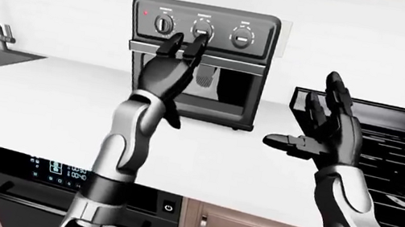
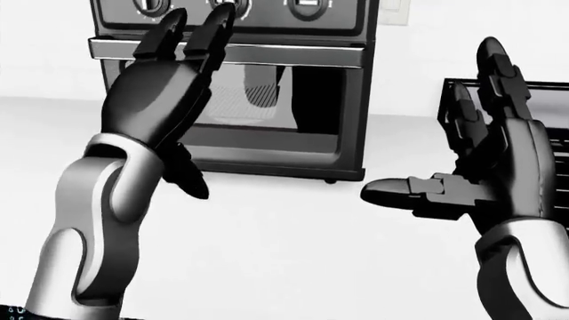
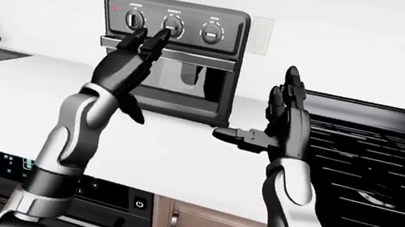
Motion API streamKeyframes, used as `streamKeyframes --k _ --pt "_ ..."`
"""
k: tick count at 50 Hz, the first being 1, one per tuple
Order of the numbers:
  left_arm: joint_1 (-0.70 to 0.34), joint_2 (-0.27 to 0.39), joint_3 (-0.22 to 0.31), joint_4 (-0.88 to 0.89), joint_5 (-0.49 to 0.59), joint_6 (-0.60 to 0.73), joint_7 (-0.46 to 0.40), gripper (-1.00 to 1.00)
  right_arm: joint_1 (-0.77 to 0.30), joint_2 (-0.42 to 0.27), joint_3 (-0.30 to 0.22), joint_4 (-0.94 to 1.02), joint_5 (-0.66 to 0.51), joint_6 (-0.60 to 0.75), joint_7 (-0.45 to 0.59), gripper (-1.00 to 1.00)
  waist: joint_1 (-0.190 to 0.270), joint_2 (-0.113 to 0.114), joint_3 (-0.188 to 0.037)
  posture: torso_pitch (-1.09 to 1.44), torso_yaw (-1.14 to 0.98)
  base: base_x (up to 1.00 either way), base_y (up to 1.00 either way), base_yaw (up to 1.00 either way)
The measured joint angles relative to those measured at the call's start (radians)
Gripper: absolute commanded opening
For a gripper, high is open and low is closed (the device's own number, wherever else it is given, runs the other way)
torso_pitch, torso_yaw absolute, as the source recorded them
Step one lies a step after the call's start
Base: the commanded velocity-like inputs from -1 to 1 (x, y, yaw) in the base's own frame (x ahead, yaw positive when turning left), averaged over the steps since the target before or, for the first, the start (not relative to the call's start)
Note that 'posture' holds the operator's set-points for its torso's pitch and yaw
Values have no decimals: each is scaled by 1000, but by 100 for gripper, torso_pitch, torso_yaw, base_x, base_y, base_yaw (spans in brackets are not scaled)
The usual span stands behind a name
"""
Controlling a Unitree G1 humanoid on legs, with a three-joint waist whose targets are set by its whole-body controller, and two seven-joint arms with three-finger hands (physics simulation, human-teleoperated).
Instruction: Open the toaster oven door.
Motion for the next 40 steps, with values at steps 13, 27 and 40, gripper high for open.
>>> streamKeyframes --k 13,27,40 --pt "-96 10 -15 184 94 -88 35 100 -14 -2 6 -12 4 21 -5 100 -1 -2 1 -51 0 0 0 0" --pt "-266 45 -14 592 150 -122 167 100 -13 5 15 6 -5 8 -3 100 -5 -1 1 -51 0 0 0 0" --pt "-418 27 -28 879 102 -136 252 100 -14 13 25 22 -16 -8 -3 100 -5 -5 -2 -51 0 0 0 0"
